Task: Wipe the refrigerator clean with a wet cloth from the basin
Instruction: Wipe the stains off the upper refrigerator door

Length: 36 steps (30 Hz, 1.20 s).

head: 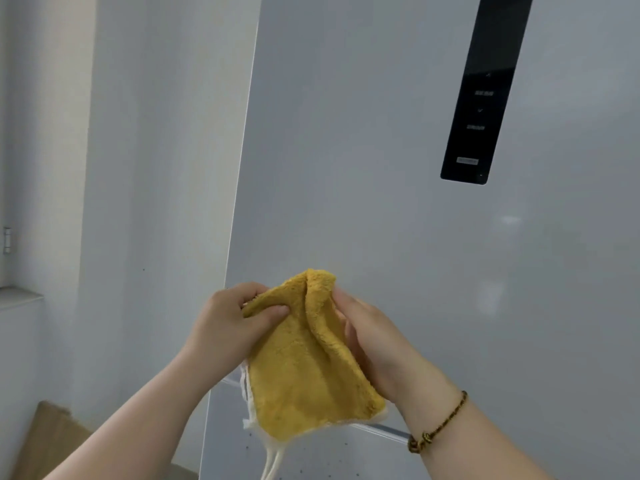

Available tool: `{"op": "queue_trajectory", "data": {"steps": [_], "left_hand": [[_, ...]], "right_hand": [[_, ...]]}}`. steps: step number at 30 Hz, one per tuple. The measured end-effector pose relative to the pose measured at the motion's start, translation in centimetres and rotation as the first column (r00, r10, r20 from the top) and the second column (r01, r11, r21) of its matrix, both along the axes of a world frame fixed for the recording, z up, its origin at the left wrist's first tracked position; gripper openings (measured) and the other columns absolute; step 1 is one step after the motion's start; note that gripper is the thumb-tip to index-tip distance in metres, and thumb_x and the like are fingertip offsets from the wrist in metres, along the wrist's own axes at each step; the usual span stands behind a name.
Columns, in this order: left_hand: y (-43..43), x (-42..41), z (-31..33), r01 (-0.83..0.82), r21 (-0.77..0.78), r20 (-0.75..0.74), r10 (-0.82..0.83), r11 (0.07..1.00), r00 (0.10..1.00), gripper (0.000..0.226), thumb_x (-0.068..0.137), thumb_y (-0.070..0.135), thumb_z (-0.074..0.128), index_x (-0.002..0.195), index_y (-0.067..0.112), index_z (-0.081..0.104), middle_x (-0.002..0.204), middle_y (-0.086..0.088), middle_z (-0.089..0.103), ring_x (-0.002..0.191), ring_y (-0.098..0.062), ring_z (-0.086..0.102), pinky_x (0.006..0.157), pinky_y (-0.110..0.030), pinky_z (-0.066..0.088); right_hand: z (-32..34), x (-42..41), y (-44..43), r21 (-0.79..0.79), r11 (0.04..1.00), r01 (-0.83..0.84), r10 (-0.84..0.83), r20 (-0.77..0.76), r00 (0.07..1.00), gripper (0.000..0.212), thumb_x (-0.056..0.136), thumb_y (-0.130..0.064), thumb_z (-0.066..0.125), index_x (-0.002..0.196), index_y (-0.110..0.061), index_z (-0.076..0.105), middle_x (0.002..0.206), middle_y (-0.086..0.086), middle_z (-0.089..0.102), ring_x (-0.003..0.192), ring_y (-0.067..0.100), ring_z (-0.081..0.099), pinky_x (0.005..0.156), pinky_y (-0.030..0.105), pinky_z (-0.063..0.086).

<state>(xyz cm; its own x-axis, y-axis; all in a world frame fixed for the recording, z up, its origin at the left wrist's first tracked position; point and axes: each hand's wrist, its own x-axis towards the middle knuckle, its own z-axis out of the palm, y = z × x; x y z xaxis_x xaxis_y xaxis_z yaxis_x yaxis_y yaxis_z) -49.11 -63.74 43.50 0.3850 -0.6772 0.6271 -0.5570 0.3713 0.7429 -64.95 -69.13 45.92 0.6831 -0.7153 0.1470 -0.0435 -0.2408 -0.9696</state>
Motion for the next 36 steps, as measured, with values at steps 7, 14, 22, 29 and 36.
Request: {"op": "queue_trajectory", "data": {"steps": [7,14,22,29,36], "left_hand": [[-1.3,-2.2,1.7,0.049,-0.064,0.011,-0.049,0.997,0.999,0.024,0.075,0.011,0.068,0.061,0.030,0.061,0.053,0.029,0.059,0.057,0.013,0.053,0.053,-0.002,0.038],[-2.2,-3.1,3.9,0.099,-0.204,0.052,-0.090,0.974,0.995,0.032,0.082,0.013,0.062,0.078,0.044,0.056,0.067,0.027,0.062,0.071,0.008,0.055,0.064,-0.002,0.039],[-3.6,2.8,1.7,-0.224,-0.178,0.023,0.232,0.958,0.972,0.052,0.092,0.012,0.046,0.140,0.017,0.028,0.150,0.001,0.021,0.138,-0.013,0.018,0.094,-0.006,0.008],[-4.9,5.3,1.0,0.009,-0.064,-0.206,-0.022,0.998,0.978,0.046,0.096,0.018,0.036,0.141,0.021,0.029,0.141,0.005,0.039,0.127,-0.011,0.036,0.102,-0.022,0.024],[-4.4,6.6,1.2,0.136,-0.125,-0.300,-0.168,0.983,0.939,0.031,0.098,0.020,0.032,0.112,0.038,0.053,0.108,0.024,0.057,0.105,0.000,0.052,0.088,-0.017,0.038]], "right_hand": [[0.8,-1.4,1.1,-0.532,0.740,0.411,-0.482,0.006,0.876,0.023,0.082,-0.022,0.061,0.100,-0.027,0.048,0.087,-0.011,0.057,0.085,0.010,0.056,0.072,0.025,0.045],[5.9,0.0,-0.4,-0.784,0.059,0.619,-0.692,0.415,0.591,0.033,0.082,-0.004,0.044,0.101,-0.020,0.066,0.106,-0.003,0.065,0.095,0.022,0.057,0.067,0.025,0.036],[4.6,4.8,-5.8,-0.826,-0.429,0.365,-0.414,0.539,0.734,0.038,0.080,-0.012,0.047,0.119,-0.009,0.047,0.129,0.022,0.051,0.106,0.026,0.047,0.102,0.035,0.035],[2.9,3.8,-7.5,-0.717,-0.487,-0.498,-0.538,-0.203,0.818,0.033,0.072,-0.040,0.050,0.094,-0.020,0.063,0.133,0.007,0.054,0.126,0.023,0.046,0.112,0.035,0.018],[16.7,8.0,-6.2,-0.795,-0.519,-0.315,-0.677,0.158,0.718,0.055,0.089,-0.038,0.041,0.134,-0.006,0.044,0.150,0.023,0.023,0.139,0.035,0.022,0.115,0.043,0.009]]}}
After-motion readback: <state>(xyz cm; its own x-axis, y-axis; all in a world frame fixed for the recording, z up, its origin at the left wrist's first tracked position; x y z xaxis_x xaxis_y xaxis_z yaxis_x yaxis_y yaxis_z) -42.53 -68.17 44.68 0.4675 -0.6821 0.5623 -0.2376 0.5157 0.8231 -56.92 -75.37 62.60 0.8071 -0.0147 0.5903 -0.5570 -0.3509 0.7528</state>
